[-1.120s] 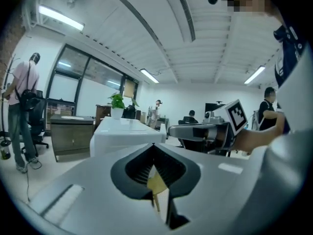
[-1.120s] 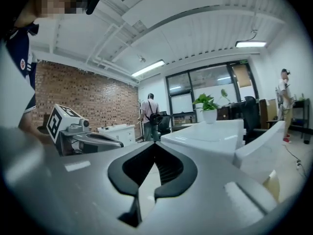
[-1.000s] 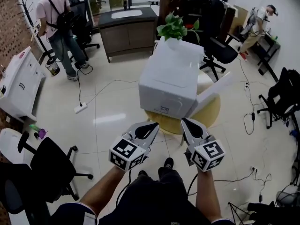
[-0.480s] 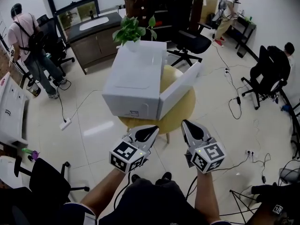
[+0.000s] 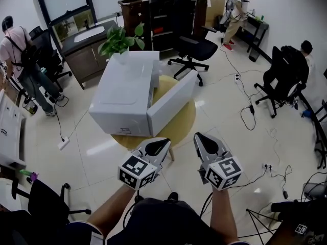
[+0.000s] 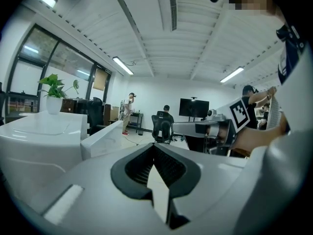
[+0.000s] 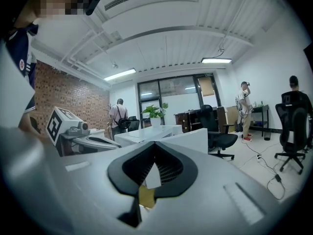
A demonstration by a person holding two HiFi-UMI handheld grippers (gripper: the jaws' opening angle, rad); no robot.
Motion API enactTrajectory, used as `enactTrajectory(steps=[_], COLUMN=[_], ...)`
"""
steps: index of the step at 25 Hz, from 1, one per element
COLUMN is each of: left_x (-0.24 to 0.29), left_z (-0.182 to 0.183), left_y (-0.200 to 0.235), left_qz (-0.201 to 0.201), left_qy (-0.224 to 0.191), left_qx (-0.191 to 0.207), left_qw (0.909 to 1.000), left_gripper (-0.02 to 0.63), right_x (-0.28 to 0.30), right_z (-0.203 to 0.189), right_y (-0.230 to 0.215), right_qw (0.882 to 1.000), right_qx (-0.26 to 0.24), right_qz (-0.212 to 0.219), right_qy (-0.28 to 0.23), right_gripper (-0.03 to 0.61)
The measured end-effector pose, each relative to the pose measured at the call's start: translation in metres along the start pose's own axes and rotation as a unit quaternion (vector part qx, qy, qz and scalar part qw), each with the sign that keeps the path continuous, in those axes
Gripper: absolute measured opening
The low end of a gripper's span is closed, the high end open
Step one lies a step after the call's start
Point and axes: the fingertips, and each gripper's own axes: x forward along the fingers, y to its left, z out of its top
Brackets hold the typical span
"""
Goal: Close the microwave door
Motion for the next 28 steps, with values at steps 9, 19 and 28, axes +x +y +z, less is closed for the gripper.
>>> enactTrajectory(steps=[9,19,28], left_x=[0.054,0.131,0.173], left_z=[0.004,0.013,0.036], left_y=[-0.025,-0.001,0.05], left_qz=[-0.01,-0.023,0.008], left_qy=[0.012,0.01,-0.003], left_qx=[0.019,0.005,-0.009], left_qw=[0.9997,0.9997,0.9999], left_gripper=[0.012,0.012,0.012], right_x=[-0.026,0.018,0.095], right_z=[-0.002,0.002,0.019], right_y=[-0.063,-0.133,-0.179], right_qw=[1.0,1.0,0.999], right_qx=[0.001,-0.002,-0.017], right_qz=[-0.019,-0.022,0.012], right_qy=[-0.007,0.01,0.027], right_gripper=[0.002,0.002,0.002])
